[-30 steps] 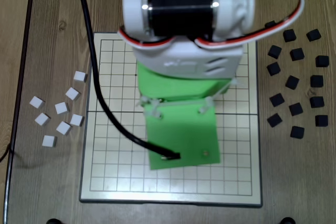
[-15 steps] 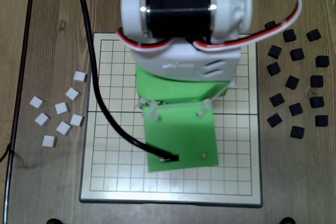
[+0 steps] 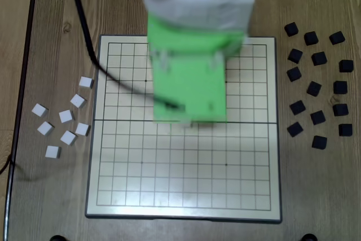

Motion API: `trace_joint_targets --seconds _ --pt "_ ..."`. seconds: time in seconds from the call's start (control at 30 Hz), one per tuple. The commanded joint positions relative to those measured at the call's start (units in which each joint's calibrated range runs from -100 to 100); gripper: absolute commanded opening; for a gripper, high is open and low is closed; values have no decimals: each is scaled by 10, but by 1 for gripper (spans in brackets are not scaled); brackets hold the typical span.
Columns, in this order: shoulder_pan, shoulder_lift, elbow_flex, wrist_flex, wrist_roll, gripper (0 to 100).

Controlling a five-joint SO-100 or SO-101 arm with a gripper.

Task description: Grasp a White stone and put it on the board on position (0,0).

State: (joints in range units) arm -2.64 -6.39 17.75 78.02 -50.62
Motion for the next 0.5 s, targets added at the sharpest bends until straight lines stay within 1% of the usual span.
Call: trace_joint_targets --seconds 0.0,0.17,0.47 --pt "3 -180 128 -19 -5 10" --pt "10 -311 290 -53 -8 10" --pt "25 -492 546 -137 -5 9"
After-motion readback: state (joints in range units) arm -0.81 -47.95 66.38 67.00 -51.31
